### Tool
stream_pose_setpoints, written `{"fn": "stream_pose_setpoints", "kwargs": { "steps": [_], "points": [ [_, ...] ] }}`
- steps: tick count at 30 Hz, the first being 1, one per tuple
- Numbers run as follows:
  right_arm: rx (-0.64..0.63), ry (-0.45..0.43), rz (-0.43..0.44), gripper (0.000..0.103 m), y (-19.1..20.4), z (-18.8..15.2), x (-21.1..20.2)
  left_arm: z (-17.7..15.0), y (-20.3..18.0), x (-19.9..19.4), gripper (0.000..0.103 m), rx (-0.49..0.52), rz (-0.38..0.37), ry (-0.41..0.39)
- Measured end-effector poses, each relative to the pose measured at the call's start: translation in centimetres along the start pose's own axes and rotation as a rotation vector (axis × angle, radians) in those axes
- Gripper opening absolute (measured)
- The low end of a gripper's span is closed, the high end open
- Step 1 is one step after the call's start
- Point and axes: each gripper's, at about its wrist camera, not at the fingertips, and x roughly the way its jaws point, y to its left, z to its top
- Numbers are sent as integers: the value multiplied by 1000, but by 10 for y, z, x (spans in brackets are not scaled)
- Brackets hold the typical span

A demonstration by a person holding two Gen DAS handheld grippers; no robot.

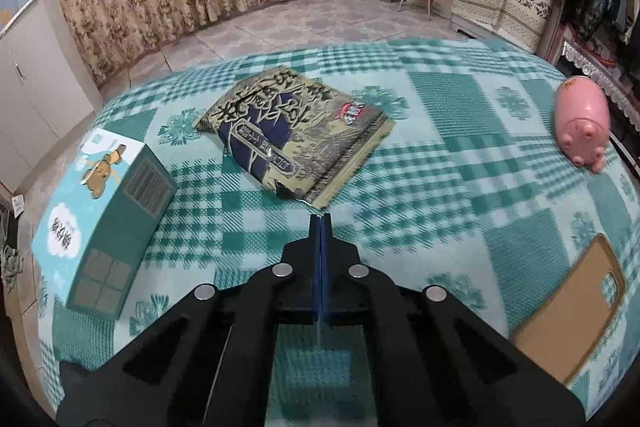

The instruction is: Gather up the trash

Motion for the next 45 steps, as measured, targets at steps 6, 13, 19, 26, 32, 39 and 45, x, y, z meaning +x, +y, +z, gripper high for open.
{"fn": "stream_pose_setpoints", "kwargs": {
  "steps": [6, 13, 19, 26, 32, 39, 45],
  "points": [
    [20, -19, -4, 46, -10, -2, -19, -13, -44, -55, 0, 105, -39, -98],
    [49, -26, -8, 46, -21, -8, -24, -38, -56, -87, 0, 102, -85, -130],
    [38, 10, 13, 46, -19, -12, -6, -49, -35, -87, 0, 52, -107, -124],
    [21, 35, 21, 46, -15, -12, 8, -30, -29, -53, 8, 52, -18, -97],
    [-14, 50, 3, 46, -6, 3, 35, 0, -19, -14, 78, 25, 103, -122],
    [-56, 66, 23, 46, 14, 14, 73, 29, -6, 34, 82, 24, 165, -67],
    [-51, 62, 24, 46, 12, 12, 73, 44, -1, 53, 64, 19, 89, -25]
  ]
}}
